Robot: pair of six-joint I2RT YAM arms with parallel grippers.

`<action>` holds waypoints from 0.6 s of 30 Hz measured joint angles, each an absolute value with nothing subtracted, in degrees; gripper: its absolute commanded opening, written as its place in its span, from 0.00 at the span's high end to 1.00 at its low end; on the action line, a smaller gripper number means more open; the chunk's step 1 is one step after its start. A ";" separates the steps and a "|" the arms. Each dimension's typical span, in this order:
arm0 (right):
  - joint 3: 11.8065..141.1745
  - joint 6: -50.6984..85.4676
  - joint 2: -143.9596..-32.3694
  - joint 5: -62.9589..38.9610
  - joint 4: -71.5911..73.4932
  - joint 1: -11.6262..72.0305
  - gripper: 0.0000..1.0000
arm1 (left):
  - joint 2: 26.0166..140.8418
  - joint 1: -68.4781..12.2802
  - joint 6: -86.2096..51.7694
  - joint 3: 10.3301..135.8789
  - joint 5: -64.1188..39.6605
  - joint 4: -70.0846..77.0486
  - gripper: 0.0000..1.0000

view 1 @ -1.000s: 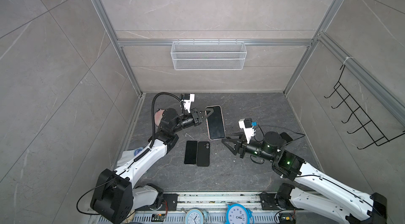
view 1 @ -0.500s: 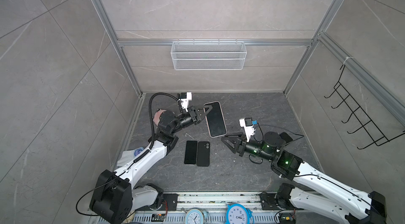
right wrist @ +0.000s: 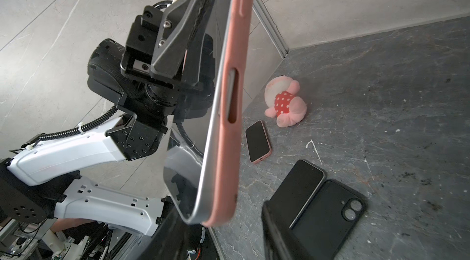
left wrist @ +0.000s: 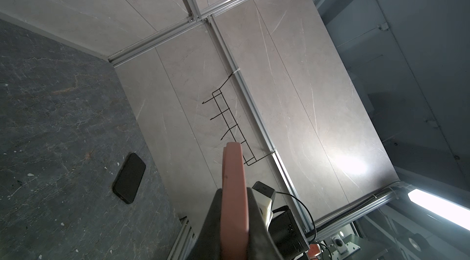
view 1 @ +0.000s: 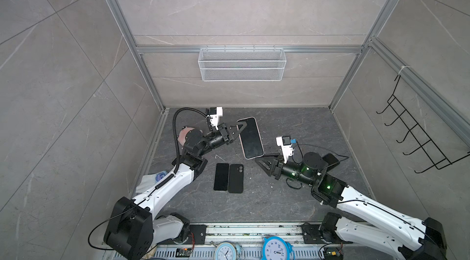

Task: Take the phone out of the phone case
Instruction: Remove the phone case from the phone.

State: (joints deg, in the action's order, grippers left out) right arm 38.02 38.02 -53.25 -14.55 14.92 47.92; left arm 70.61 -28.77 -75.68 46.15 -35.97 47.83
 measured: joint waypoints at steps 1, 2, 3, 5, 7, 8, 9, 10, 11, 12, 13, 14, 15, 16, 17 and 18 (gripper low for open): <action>37.89 38.17 -53.25 -14.55 15.25 47.79 0.52 | 70.61 -28.80 -75.68 46.15 -35.94 48.01 1.00; 37.65 38.35 -53.25 -14.57 15.64 47.59 0.52 | 70.61 -28.91 -75.68 46.15 -35.83 48.12 1.00; 37.41 38.61 -53.25 -14.61 16.05 47.42 0.52 | 70.61 -28.99 -75.68 46.15 -35.59 48.23 1.00; 36.93 39.33 -53.25 -14.74 16.78 46.76 0.53 | 70.61 -29.19 -75.68 46.15 -35.22 48.45 1.00; 36.40 40.05 -53.32 -14.98 17.65 45.95 0.53 | 70.61 -29.39 -75.70 46.15 -34.72 48.64 1.00; 36.14 40.60 -53.39 -15.14 18.20 45.52 0.54 | 70.61 -29.50 -75.68 46.15 -34.57 48.88 1.00; 35.86 41.01 -53.54 -15.42 18.87 44.99 0.54 | 70.61 -29.56 -75.70 46.15 -34.41 49.06 1.00; 35.59 41.60 -53.67 -15.70 19.51 44.58 0.54 | 70.61 -29.67 -75.68 46.13 -34.37 49.30 1.00; 35.29 42.17 -53.80 -16.01 20.18 44.12 0.55 | 70.61 -29.82 -75.68 46.13 -34.30 49.39 1.00; 35.00 42.72 -53.87 -16.47 20.78 43.68 0.56 | 70.61 -30.02 -75.68 46.02 -34.13 49.54 1.00; 34.83 43.18 -53.91 -16.95 21.26 43.29 0.56 | 70.61 -30.17 -75.66 45.78 -33.93 49.74 1.00; 34.65 43.70 -54.00 -17.50 21.78 42.96 0.57 | 70.61 -30.33 -75.68 45.47 -33.50 49.87 1.00; 34.50 44.10 -54.11 -17.96 22.17 42.74 0.58 | 70.61 -30.39 -75.68 45.28 -33.26 49.93 1.00; 34.46 44.45 -54.35 -18.44 22.52 42.57 0.59 | 70.63 -30.48 -75.66 45.04 -32.97 50.04 1.00; 34.46 44.95 -54.70 -18.96 22.92 42.39 0.60 | 70.63 -30.59 -75.66 44.82 -32.86 50.26 1.00; 34.44 45.32 -54.98 -19.38 23.20 42.28 0.62 | 70.65 -30.70 -75.66 44.62 -32.82 50.50 1.00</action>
State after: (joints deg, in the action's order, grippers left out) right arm 34.44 45.32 -54.98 -19.38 23.20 42.28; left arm 70.65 -30.70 -75.66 44.62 -32.82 50.50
